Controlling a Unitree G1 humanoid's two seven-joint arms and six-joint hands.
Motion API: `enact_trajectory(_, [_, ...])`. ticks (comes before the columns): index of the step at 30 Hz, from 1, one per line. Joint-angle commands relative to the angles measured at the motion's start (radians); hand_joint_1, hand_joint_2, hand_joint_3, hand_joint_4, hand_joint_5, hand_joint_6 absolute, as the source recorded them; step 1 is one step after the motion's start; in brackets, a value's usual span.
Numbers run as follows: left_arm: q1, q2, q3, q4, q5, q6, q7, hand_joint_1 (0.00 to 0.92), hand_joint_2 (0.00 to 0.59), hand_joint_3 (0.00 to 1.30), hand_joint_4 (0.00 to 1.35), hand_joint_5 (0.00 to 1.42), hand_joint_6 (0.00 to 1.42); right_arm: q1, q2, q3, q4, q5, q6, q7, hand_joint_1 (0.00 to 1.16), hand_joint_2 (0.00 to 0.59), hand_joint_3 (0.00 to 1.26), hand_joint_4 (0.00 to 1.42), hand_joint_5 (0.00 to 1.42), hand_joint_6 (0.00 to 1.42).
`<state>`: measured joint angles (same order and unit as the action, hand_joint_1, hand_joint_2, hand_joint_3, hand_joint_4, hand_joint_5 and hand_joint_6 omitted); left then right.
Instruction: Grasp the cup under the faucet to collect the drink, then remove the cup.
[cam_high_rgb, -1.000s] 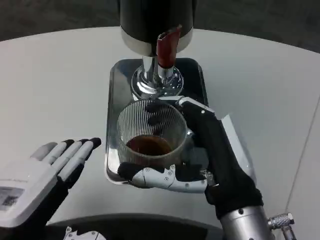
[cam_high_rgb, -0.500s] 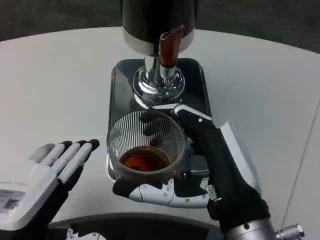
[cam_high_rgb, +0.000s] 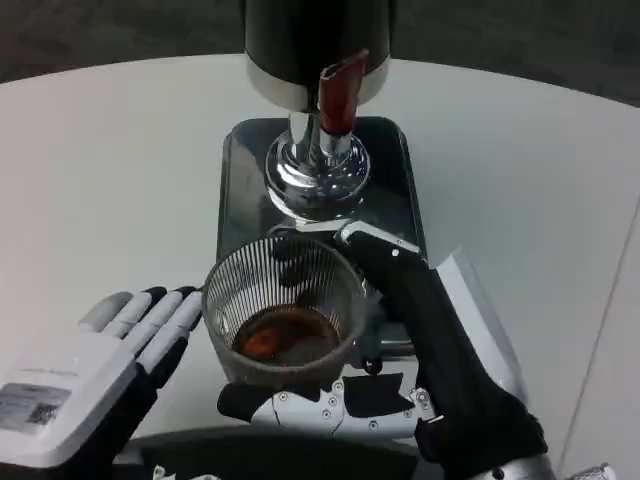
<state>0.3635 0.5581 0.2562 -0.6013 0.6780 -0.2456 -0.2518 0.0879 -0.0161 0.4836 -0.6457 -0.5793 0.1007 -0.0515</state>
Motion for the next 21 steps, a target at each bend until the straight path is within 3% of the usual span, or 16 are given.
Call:
enact_trajectory(1, [0.023,-0.008,-0.007,-0.02,0.005,-0.01,0.001,0.0,0.008,0.0,0.0,0.0,0.0,0.025,0.034,0.039,-0.053,-0.005,-0.009,-0.004,1.1,0.065,0.71,0.97,0.97,1.29])
enact_trajectory(21, [0.01,-0.012,-0.04,-0.04,0.013,0.003,-0.018,0.0,0.008,0.0,0.0,0.0,0.0,0.051,0.016,0.012,-0.066,0.009,-0.022,-0.008,1.09,0.065,0.71,0.97,0.97,1.29])
